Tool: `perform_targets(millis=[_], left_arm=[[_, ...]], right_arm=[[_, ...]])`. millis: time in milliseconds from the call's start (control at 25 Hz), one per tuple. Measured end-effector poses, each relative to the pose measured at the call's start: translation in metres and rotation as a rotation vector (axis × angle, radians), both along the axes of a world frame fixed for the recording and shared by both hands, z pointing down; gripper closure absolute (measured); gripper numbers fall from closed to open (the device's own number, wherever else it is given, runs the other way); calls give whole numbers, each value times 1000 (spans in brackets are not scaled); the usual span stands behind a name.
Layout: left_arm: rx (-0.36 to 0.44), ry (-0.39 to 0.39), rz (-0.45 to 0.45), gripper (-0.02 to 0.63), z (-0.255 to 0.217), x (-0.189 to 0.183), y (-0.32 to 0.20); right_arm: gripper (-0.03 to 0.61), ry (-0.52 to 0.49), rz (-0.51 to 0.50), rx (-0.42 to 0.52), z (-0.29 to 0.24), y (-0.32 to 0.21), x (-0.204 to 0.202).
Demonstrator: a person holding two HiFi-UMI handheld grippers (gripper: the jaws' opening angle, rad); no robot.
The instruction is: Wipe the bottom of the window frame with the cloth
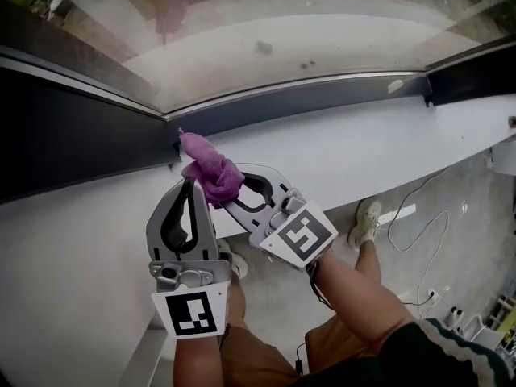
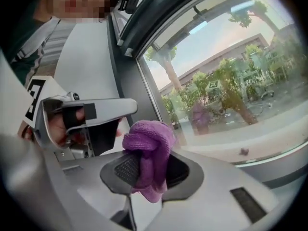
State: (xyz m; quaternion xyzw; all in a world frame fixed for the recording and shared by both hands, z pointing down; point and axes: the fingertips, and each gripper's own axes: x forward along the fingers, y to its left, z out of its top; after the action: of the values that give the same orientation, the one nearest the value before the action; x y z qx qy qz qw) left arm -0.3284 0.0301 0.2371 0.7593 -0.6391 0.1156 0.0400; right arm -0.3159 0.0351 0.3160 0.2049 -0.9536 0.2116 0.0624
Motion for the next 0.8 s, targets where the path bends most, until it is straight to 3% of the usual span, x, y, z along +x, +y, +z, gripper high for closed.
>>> perform_targets(millis=[240, 360, 560, 800], left_arm=[[-67, -30, -87, 604, 68, -22, 8], [-89, 36, -119, 604, 97, -36, 6], [-91, 70, -166, 604, 113, -60, 2], [-126, 78, -183, 604, 132, -61, 4]], right_arm=[[463, 82, -23, 12, 54, -6, -20], [462, 101, -39, 12, 78, -12, -35], [462, 166, -64, 11, 117, -15, -61], [463, 248, -88, -21, 159, -21, -81]])
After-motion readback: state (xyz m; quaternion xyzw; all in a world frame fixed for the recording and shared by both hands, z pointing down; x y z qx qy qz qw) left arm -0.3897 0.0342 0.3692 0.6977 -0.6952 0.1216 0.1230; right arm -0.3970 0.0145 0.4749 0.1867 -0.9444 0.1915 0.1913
